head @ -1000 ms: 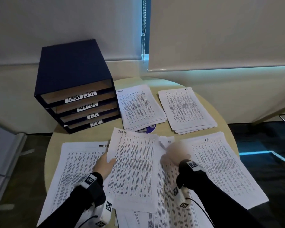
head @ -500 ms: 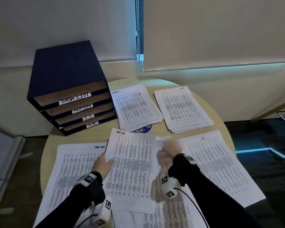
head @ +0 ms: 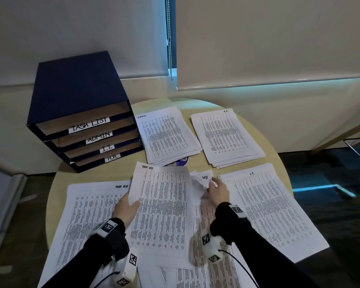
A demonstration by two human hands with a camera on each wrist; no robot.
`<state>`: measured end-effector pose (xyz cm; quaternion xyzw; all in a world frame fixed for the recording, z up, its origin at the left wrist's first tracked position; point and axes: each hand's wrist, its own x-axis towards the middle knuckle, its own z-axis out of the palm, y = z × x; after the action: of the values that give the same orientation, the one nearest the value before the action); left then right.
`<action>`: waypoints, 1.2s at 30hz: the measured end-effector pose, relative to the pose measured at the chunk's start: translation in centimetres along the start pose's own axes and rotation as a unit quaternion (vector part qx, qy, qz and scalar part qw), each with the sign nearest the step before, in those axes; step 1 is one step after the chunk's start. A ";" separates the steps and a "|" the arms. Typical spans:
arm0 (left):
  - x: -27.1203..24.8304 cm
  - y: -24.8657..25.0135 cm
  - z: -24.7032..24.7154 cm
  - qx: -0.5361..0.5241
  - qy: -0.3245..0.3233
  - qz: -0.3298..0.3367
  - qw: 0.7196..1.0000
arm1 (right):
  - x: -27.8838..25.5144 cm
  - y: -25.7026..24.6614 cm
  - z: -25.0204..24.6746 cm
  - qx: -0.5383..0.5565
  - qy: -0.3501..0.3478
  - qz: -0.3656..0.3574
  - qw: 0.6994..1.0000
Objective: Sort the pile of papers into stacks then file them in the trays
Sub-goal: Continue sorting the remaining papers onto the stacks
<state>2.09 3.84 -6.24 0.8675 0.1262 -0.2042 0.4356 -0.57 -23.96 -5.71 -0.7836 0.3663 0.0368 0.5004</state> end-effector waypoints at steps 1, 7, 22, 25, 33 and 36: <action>0.0 -0.1 0.0 -0.001 0.000 0.000 1.000 | 0.5 -0.3 -0.1 -0.005 -0.014 0.019 1.000; 0.2 -0.1 -0.1 -0.005 -0.007 0.001 1.000 | 1.9 -1.0 0.3 -0.008 -0.046 0.079 0.996; 0.5 -0.7 0.1 -0.001 -0.009 0.010 1.000 | 1.7 0.2 1.2 -0.103 -0.052 0.028 0.993; 0.6 -0.8 0.2 -0.004 -0.008 0.010 1.000 | 2.3 0.0 0.8 -0.032 -0.067 0.054 0.996; 0.9 -0.9 0.3 -0.012 -0.005 0.006 1.000 | -0.4 0.5 0.2 -0.127 0.033 -0.043 0.990; 0.9 -1.0 0.4 -0.018 -0.005 0.009 1.000 | -1.8 1.2 0.1 -0.143 0.054 -0.113 0.982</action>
<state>2.42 4.18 -7.56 0.8598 0.1201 -0.2023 0.4532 -2.56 -23.23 -5.94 -0.8842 0.2926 -0.0108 0.3639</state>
